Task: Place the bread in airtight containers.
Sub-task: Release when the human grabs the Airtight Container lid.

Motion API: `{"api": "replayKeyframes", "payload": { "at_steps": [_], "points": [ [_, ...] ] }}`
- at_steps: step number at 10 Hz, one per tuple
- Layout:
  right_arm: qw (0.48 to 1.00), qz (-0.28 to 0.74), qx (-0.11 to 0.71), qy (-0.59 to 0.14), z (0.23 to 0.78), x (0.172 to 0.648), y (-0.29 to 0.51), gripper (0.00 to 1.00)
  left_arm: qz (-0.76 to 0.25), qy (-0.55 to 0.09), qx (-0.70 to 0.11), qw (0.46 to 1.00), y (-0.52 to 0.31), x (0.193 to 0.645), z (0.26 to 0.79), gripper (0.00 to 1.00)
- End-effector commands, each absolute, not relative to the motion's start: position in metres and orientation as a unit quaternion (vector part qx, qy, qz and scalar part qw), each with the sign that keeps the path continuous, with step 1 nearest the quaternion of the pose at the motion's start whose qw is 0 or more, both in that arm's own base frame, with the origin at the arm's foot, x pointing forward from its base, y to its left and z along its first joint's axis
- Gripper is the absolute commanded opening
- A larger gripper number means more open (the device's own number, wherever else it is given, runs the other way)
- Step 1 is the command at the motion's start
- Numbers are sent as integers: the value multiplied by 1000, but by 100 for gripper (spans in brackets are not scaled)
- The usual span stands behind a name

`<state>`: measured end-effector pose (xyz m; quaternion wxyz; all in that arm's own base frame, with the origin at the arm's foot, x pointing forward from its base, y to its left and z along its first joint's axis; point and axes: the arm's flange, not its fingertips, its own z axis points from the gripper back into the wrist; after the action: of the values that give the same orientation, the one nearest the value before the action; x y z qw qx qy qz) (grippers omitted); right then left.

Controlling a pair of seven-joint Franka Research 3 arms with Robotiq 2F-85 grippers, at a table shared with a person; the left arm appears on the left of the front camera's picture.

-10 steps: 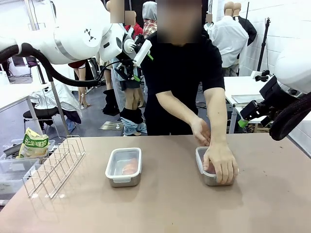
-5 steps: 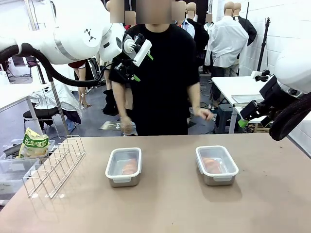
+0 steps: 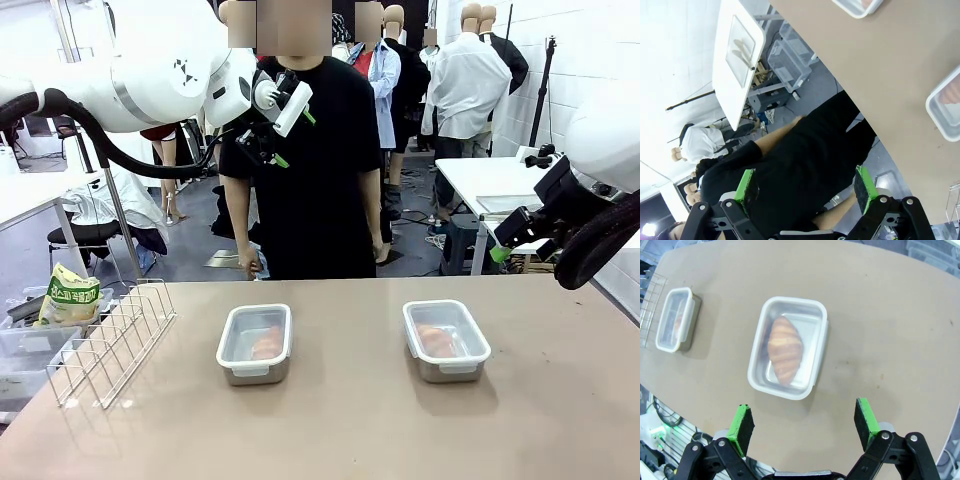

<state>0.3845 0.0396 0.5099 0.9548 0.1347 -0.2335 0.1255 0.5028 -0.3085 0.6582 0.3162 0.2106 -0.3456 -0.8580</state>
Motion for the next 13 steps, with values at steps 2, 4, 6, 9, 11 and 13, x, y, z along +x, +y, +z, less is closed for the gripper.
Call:
{"api": "replayKeyframes", "payload": {
  "at_steps": [2,4,6,9,11,13],
  "points": [
    [955,125,135,-233,510,386,40,100,-858,-346,211,316,-308,503,659,100],
    [955,125,135,-233,510,386,40,100,-858,-346,211,316,-308,503,659,100],
    [955,125,135,-233,510,386,40,100,-858,-346,211,316,-308,503,659,100],
    [955,125,135,-233,510,386,40,100,-858,-346,211,316,-308,503,659,100],
    [955,125,135,-233,510,386,40,100,-858,-346,211,316,-308,503,659,100],
    [955,125,135,-233,510,386,40,100,-858,-346,211,316,-308,503,659,100]
  ]
}}
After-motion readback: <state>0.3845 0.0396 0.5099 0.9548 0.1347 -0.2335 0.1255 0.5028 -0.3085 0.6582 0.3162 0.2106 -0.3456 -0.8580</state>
